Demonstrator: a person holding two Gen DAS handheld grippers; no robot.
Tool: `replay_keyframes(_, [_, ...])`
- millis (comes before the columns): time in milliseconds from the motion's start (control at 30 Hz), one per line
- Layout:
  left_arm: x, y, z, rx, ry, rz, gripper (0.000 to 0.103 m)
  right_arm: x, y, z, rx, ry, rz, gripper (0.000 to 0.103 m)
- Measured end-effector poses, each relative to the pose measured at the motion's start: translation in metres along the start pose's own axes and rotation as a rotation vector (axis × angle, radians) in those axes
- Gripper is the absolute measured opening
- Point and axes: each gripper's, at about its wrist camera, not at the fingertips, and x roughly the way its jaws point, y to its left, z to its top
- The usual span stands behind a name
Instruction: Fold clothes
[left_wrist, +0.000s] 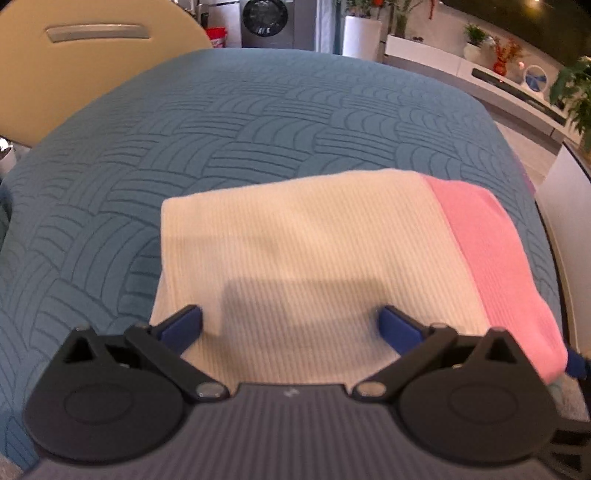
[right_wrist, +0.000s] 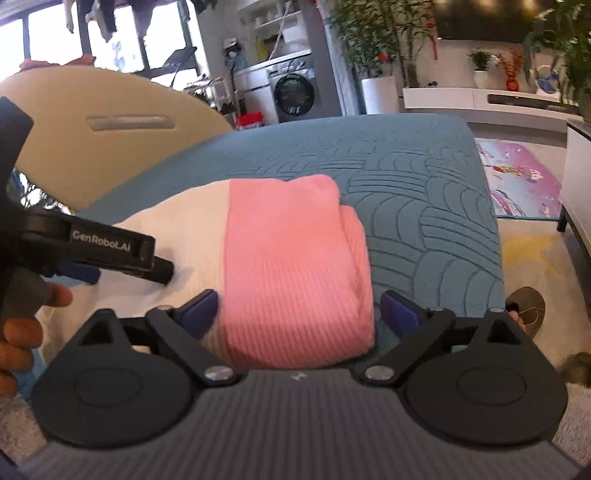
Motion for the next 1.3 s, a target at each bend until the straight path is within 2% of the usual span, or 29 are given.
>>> replay_keyframes(100, [-0.003,-0.002,0.007,0.020,0.024,-0.011,0.103,-0.004,-0.002,0.009,0.030,-0.006,0.010,0.097])
replay_keyframes(233, [-0.033,0.002,0.005,-0.010,-0.030,-0.082,0.103,-0.034,0.002,0.026,0.020,-0.138,0.024,0.097])
replay_keyframes(333, [-0.061,-0.003,-0.003,0.011,-0.079,-0.093,0.103,-0.050,0.004,0.032,0.016,-0.164,0.044,0.097])
replay_keyframes(433, [-0.083,-0.008,-0.017,0.022,-0.103,-0.093,0.103,-0.061,0.009,0.020,0.006,-0.117,0.056,0.097])
replay_keyframes(533, [-0.092,-0.013,-0.030,0.021,-0.100,-0.128,0.103,-0.068,0.018,-0.004,0.013,-0.042,0.037,0.097])
replay_keyframes(600, [-0.093,-0.020,-0.037,0.041,-0.090,-0.130,0.103,-0.063,0.024,-0.022,0.052,0.076,0.020,0.097])
replay_keyframes(633, [-0.092,-0.023,-0.040,0.050,-0.081,-0.132,0.103,-0.060,0.026,-0.025,0.047,0.103,0.012,0.097])
replay_keyframes(700, [-0.088,-0.026,-0.041,0.041,-0.047,-0.148,0.103,-0.048,0.039,-0.028,-0.025,0.162,-0.033,0.097])
replay_keyframes(800, [-0.081,-0.025,-0.047,0.004,-0.022,-0.135,0.102,-0.036,0.043,-0.032,-0.062,0.195,-0.059,0.102])
replay_keyframes(967, [-0.058,-0.018,-0.044,-0.017,0.047,-0.120,0.101,-0.027,0.057,-0.039,-0.150,0.195,-0.113,0.103])
replay_keyframes(1300, [-0.052,-0.027,-0.048,0.011,0.075,-0.144,0.103,-0.030,0.054,-0.042,-0.145,0.189,-0.107,0.103])
